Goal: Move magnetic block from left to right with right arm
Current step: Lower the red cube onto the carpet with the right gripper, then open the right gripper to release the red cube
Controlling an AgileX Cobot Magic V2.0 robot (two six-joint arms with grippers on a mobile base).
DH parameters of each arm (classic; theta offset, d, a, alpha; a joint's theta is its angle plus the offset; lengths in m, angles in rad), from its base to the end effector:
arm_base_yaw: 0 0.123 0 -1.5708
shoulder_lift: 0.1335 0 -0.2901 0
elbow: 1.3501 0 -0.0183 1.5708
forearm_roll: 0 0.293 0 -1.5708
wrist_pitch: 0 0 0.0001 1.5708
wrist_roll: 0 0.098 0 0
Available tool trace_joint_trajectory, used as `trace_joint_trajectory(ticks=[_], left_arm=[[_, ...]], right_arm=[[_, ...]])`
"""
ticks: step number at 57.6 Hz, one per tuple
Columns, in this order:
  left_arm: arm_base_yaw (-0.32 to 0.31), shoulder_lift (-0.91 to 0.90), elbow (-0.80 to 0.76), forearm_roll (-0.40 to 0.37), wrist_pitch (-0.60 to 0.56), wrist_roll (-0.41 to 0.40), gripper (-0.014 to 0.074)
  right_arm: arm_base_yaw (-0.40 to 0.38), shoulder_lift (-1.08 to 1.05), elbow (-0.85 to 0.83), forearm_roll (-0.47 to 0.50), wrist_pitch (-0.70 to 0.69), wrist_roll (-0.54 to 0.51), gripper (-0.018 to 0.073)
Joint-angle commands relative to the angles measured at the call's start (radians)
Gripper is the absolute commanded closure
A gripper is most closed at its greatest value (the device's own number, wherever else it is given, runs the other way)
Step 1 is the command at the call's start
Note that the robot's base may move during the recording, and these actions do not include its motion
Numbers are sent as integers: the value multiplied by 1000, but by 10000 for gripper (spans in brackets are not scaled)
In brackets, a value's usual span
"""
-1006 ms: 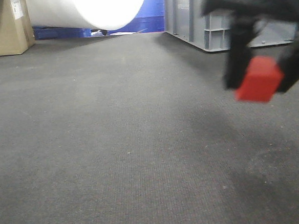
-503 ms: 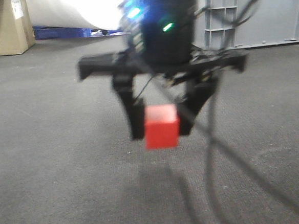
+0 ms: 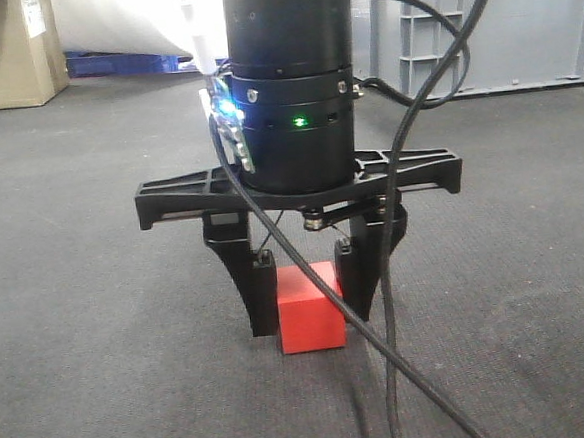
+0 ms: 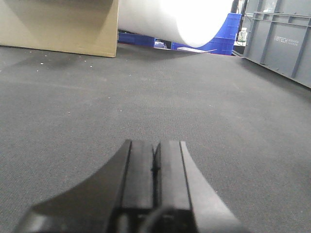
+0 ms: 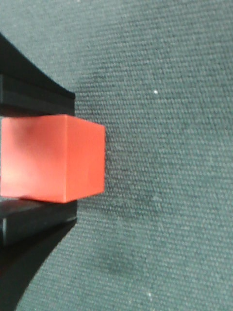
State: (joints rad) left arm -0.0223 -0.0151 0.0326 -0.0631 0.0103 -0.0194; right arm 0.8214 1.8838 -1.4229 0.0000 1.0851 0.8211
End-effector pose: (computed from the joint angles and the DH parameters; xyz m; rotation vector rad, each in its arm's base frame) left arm 0.1008 -0.0023 0.2016 -0.0450 1.5113 -0.0845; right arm 0.2831 0.3042 0.1973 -0.0005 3.0627 0.1257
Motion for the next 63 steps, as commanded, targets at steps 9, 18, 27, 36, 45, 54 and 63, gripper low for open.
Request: trace_joint_trajectory(ticks=[9, 18, 27, 36, 45, 54, 63], left_arm=[[1, -7, 7, -7, -92, -4, 713], [1, -7, 7, -7, -92, -4, 713], [1, -7, 7, -7, -92, -4, 713], [1, -7, 7, -7, -92, -4, 713], [1, -7, 7, -7, -92, -4, 713], [1, -7, 7, -7, -92, -4, 713], [1, -7, 7, -7, -92, -4, 713]], right_arm=[[-11, -53, -34, 36, -2, -1, 261], [-12, -53, -34, 36, -3, -1, 260], [-13, -53, -34, 36, -22, 1, 260], [-13, -53, -34, 36, -27, 1, 253], [-13, -53, -34, 36, -28, 1, 138], [-13, -53, -34, 36, -20, 1, -68], [-13, -59, -34, 36, -22, 1, -83]])
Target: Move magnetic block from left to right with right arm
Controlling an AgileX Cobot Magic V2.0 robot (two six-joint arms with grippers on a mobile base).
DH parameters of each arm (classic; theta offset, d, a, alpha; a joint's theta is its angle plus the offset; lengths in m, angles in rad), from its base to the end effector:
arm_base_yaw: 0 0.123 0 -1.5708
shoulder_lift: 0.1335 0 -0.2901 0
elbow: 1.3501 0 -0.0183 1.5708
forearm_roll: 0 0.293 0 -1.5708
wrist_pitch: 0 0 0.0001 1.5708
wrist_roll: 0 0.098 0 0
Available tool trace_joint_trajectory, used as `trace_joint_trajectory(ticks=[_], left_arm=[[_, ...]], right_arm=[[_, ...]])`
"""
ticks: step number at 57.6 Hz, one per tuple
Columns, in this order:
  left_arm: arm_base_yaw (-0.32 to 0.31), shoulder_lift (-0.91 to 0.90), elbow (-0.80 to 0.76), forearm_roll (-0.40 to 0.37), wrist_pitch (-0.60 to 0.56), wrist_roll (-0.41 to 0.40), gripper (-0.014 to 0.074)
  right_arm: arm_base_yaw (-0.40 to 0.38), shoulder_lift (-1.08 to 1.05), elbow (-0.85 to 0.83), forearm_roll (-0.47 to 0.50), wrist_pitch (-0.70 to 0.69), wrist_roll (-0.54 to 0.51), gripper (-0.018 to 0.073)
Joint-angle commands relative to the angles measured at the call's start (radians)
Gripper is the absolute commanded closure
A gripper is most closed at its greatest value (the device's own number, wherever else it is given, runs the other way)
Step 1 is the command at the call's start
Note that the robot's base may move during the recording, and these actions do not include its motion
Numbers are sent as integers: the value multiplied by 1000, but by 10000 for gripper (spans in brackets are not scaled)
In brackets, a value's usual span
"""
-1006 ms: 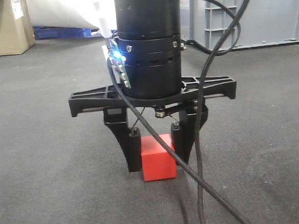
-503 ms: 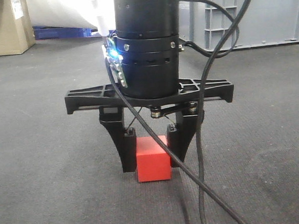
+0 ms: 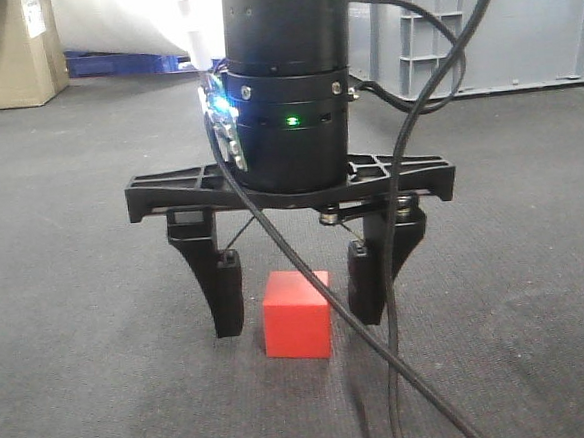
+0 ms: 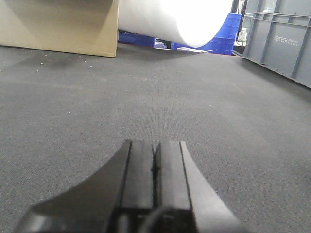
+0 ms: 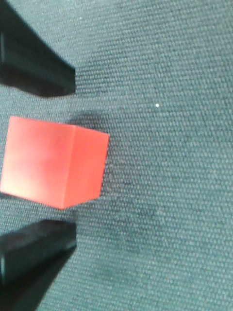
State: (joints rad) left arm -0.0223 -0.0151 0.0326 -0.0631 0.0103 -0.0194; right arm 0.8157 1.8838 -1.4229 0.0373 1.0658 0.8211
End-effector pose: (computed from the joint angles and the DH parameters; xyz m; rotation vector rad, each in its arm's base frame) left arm 0.1008 -0.0023 0.2016 -0.0450 1.5113 -0.0845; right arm 0.2838 0.3062 0.1976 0.0327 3.0710 0.1829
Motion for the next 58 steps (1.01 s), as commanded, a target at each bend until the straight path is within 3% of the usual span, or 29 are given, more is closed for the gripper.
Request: trace_joint_trajectory(ticks=[1, 14, 32, 40, 52, 58], left_arm=[[1, -7, 7, -7, -92, -4, 713], [1, -7, 7, -7, -92, -4, 713], [1, -7, 7, -7, -92, -4, 713], [1, -7, 7, -7, -92, -4, 713], [1, -7, 7, -7, -92, -4, 713], [1, -7, 7, -7, -92, -4, 713]], right_arm=[[-7, -60, -34, -1, -2, 1, -83], [-7, -128, -34, -15, -9, 0, -83], [-18, -318, 61, -127, -69, -7, -75], [-64, -439, 181, -139, -138, -7, 81], [-194, -614, 370, -137, -191, -82, 488], [-276, -697, 435, -120, -198, -214, 505]])
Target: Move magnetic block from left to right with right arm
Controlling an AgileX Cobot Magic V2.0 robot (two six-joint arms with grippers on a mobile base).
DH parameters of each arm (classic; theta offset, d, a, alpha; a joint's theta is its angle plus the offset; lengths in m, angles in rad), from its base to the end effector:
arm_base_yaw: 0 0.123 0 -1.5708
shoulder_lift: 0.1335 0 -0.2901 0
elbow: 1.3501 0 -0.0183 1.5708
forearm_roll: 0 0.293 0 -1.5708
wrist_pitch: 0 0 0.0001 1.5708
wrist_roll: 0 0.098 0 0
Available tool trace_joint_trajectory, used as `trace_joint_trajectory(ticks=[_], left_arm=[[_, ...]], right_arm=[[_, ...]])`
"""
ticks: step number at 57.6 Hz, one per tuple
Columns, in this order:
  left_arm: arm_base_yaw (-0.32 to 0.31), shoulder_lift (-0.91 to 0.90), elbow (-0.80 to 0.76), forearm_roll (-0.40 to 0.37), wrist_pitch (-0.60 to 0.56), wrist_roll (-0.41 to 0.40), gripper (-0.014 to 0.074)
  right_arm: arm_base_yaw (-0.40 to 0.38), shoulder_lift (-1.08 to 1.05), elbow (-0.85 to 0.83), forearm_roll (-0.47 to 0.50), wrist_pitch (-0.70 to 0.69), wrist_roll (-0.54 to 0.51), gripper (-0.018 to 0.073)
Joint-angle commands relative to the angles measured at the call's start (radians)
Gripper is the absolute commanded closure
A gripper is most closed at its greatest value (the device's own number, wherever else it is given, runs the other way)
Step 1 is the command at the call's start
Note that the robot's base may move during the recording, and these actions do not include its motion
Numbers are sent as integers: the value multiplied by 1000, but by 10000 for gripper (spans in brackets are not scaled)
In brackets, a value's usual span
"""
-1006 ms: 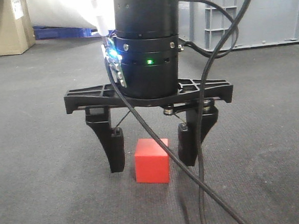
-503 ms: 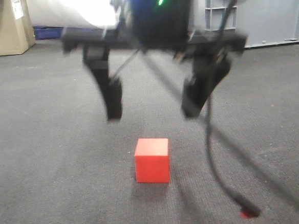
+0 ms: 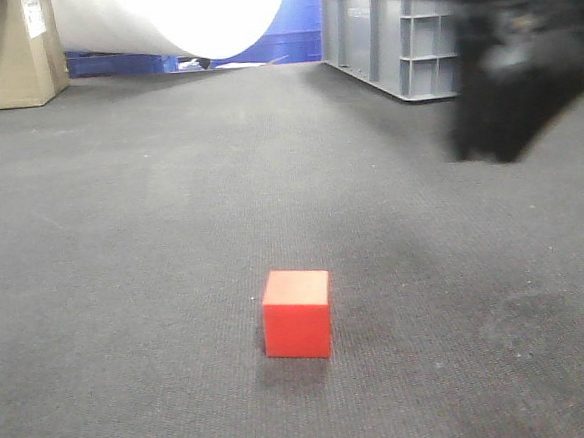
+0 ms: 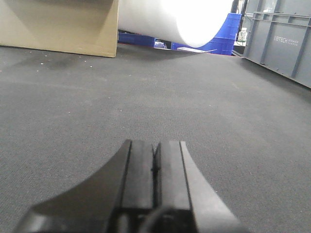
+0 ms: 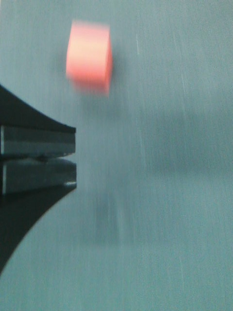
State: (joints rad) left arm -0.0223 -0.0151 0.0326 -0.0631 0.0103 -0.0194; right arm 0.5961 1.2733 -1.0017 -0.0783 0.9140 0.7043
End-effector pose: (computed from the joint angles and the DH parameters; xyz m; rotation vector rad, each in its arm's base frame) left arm 0.1008 -0.0023 0.2016 -0.0450 1.5113 -0.0845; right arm 0.2422 0.1570 0.2864 0.1018 2.7029 0.3149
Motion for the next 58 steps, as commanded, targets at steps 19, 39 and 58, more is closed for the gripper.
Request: trace_joint_trajectory(ticks=[19, 39, 58], left_arm=[[1, -7, 7, -7, -92, -4, 713], [1, -7, 7, -7, -92, -4, 713], [1, -7, 7, -7, -92, -4, 713]], right_arm=[[-404, -372, 226, 143, -234, -659, 504], [-545, -657, 516, 218, -726, -826, 504], [-545, -1003, 750, 218, -934, -826, 504]])
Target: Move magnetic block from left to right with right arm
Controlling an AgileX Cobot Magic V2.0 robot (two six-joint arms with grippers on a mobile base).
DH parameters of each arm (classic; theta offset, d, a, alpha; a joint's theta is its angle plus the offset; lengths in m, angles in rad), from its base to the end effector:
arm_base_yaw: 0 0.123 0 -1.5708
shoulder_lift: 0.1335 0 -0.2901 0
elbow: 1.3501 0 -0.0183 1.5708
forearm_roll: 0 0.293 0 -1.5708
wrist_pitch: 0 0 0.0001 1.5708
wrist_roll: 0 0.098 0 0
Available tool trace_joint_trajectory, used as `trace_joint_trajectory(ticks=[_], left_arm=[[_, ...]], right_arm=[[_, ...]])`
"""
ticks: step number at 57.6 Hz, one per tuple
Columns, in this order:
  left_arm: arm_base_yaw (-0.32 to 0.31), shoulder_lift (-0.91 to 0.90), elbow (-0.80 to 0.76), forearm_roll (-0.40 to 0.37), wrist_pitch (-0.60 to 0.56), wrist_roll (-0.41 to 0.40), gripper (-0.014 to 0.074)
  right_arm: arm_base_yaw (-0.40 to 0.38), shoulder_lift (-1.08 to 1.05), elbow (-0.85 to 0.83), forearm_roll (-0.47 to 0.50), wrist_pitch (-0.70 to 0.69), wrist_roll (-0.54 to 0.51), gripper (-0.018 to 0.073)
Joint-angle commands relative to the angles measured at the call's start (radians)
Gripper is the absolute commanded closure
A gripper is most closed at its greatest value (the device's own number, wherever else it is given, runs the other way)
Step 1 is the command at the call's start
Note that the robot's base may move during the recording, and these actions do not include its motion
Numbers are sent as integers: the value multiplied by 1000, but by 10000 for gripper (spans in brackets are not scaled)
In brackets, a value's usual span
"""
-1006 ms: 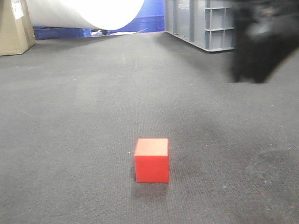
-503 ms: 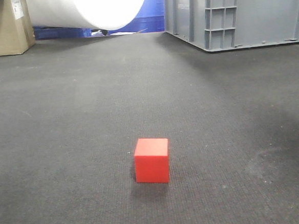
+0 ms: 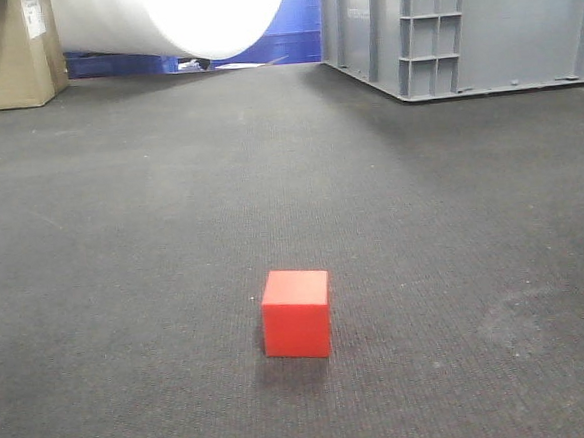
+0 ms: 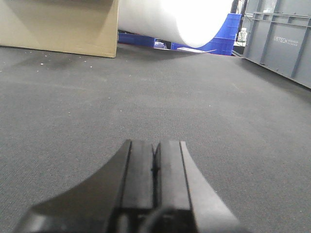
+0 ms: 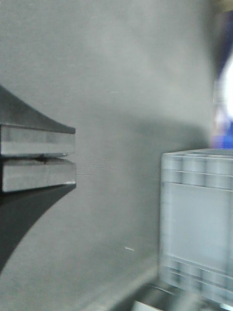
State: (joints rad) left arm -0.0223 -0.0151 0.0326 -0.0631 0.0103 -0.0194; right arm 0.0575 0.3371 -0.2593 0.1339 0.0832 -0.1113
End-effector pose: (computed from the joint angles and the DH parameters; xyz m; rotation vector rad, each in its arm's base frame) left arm 0.1008 -0.0023 0.2016 -0.0450 1.5113 -0.0845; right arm 0.1317 0.0087 0.2683 -0.0375 1.6439 0.0700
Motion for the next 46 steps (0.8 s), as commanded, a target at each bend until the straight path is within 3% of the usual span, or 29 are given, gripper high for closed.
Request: trace_joint_trajectory(ticks=[1, 14, 36, 46], left_arm=[[1, -7, 7, -7, -92, -4, 713], [1, -7, 7, -7, -92, -4, 713], [1, -7, 7, -7, -92, -4, 713], [1, -7, 7, -7, -92, -4, 713]], right_arm=[[-6, -91, 20, 6, -103, -11, 504], [-6, -261, 73, 6, -89, -11, 504], [-6, -263, 76, 6, -83, -11, 504], [-6, -263, 164, 3, -132, -7, 504]])
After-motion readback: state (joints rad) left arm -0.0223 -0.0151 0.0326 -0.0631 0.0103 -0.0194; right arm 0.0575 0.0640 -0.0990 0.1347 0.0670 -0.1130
